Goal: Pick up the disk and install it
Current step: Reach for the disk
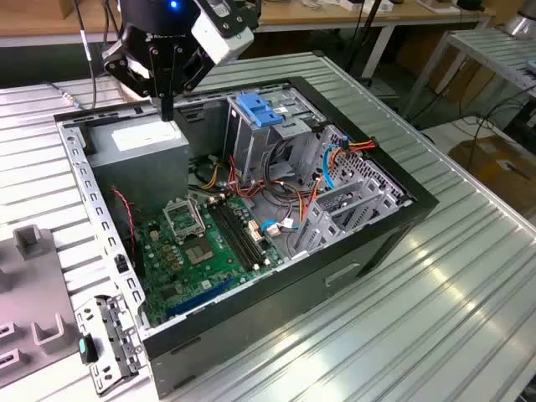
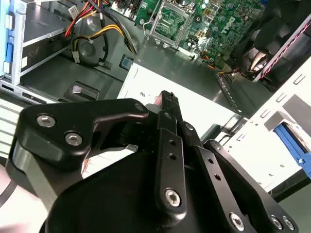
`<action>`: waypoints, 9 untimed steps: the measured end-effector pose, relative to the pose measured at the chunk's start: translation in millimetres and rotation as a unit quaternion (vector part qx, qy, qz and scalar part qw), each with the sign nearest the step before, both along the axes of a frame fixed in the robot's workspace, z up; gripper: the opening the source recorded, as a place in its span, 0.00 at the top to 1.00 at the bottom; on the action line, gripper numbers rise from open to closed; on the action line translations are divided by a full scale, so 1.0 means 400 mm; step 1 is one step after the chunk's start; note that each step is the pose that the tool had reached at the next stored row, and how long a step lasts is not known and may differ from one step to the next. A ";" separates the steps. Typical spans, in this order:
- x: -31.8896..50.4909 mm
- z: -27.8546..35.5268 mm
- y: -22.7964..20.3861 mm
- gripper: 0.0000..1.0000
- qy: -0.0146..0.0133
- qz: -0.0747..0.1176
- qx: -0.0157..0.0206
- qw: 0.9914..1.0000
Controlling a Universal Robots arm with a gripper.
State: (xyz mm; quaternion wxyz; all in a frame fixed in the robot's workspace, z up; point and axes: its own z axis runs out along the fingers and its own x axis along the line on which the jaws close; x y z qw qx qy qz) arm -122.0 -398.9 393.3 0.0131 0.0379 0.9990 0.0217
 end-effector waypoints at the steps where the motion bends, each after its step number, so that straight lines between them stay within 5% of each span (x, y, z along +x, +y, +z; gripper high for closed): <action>1: 0.000 0.000 0.000 0.89 0.000 0.000 0.000 1.000; 9: -0.007 -0.001 0.000 0.89 0.000 0.000 0.000 1.000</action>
